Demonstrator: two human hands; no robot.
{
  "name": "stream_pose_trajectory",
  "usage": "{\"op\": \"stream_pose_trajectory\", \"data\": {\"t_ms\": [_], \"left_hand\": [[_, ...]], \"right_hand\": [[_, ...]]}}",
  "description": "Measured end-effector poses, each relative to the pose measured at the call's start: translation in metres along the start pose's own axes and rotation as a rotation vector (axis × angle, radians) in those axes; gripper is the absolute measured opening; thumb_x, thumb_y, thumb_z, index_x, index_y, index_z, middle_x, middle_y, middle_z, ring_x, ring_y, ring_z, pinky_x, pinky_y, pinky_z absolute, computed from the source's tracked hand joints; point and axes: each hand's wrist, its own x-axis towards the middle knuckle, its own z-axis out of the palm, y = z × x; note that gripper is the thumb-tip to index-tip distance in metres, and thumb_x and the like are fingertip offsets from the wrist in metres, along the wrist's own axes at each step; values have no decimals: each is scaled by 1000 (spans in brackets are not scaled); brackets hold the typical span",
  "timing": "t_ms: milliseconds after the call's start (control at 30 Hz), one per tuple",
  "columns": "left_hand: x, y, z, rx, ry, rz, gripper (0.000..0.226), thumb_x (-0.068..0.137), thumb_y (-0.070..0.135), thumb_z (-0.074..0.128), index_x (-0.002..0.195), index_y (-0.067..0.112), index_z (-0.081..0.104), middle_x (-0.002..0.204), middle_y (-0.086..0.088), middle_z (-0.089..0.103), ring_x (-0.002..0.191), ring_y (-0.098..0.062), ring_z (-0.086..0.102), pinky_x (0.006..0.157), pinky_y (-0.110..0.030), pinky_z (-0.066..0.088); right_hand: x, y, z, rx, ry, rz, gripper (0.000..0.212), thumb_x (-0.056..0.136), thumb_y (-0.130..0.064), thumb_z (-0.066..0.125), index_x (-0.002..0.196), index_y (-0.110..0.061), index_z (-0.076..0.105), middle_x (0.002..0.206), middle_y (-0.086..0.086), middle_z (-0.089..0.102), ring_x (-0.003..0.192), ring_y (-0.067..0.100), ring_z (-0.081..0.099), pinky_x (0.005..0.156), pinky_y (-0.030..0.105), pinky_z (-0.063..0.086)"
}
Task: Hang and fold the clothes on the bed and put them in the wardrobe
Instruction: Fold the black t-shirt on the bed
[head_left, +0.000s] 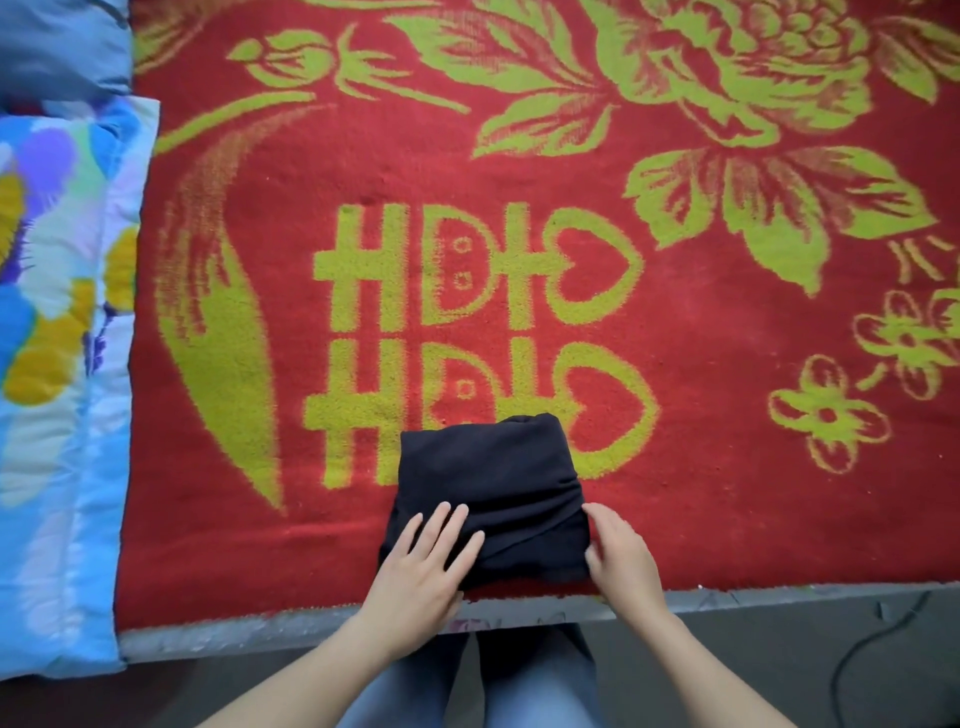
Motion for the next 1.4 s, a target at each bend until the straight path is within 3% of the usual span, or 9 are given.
{"op": "stream_pose_trajectory", "data": {"t_ms": [133, 367, 633, 867, 967, 1167, 1233, 1300, 1400], "left_hand": [[1, -2, 3, -7, -70, -53, 91, 37, 17, 84, 125, 21, 58, 125, -19, 60, 112, -37, 59, 87, -48, 50], [0, -3, 8, 49, -100, -32, 105, 36, 5, 78, 132, 28, 42, 127, -26, 55, 115, -43, 55, 90, -51, 47], [1, 2, 11, 60, -58, -60, 107, 35, -1, 78, 132, 27, 42, 127, -27, 54, 114, -44, 55, 89, -52, 47], [3, 1, 14, 83, -62, -77, 103, 39, -2, 78, 133, 23, 41, 128, -29, 53, 114, -45, 54, 89, -52, 47], [3, 3, 9, 64, -39, -105, 104, 36, -6, 78, 131, 21, 43, 126, -31, 53, 111, -46, 56, 86, -52, 49], [10, 11, -3, 47, 5, -124, 94, 27, -16, 80, 115, 13, 68, 116, -37, 56, 100, -45, 62, 76, -55, 52], [11, 11, -4, 54, 10, -100, 92, 27, -14, 81, 115, 13, 68, 116, -36, 57, 100, -45, 62, 76, -55, 52], [9, 7, 0, 57, 4, -73, 100, 30, -13, 81, 123, 17, 60, 119, -34, 57, 105, -44, 61, 79, -55, 51], [1, -2, 11, 115, 23, -19, 99, 45, -9, 72, 134, 19, 39, 127, -29, 54, 114, -41, 56, 88, -53, 47]], "right_hand": [[11, -5, 6, 83, 82, 154, 24, 92, -16, 55, 116, -16, 59, 96, 3, 70, 87, 28, 64, 67, 35, 46], [22, -3, 10, 25, 53, 165, 23, 96, -23, 47, 106, -14, 66, 94, 4, 66, 89, 27, 59, 69, 34, 42], [17, -4, 4, -24, 152, -66, 10, 83, -3, 66, 91, -2, 71, 79, 13, 69, 73, 35, 63, 62, 38, 46], [22, -4, 1, -38, 192, -80, 10, 86, -8, 62, 87, -2, 70, 82, 10, 68, 75, 32, 62, 62, 35, 44], [15, 2, -6, -66, 219, -84, 6, 74, -1, 70, 69, -1, 65, 67, 10, 62, 60, 31, 59, 51, 33, 41], [-45, 23, 11, -338, 26, -283, 42, 29, -10, 90, 47, -13, 53, 47, 1, 49, 38, 20, 50, 37, 19, 34], [-50, 19, 19, -370, 66, -272, 34, 37, -11, 83, 48, -13, 52, 46, 1, 47, 38, 20, 49, 38, 19, 35], [-49, 8, 22, -391, 174, -304, 13, 60, -16, 61, 52, -12, 51, 50, 3, 46, 44, 23, 50, 40, 24, 37], [-51, -3, 29, -305, 324, -404, 15, 69, -24, 49, 78, -12, 50, 81, 9, 52, 77, 27, 50, 62, 35, 42]]}}
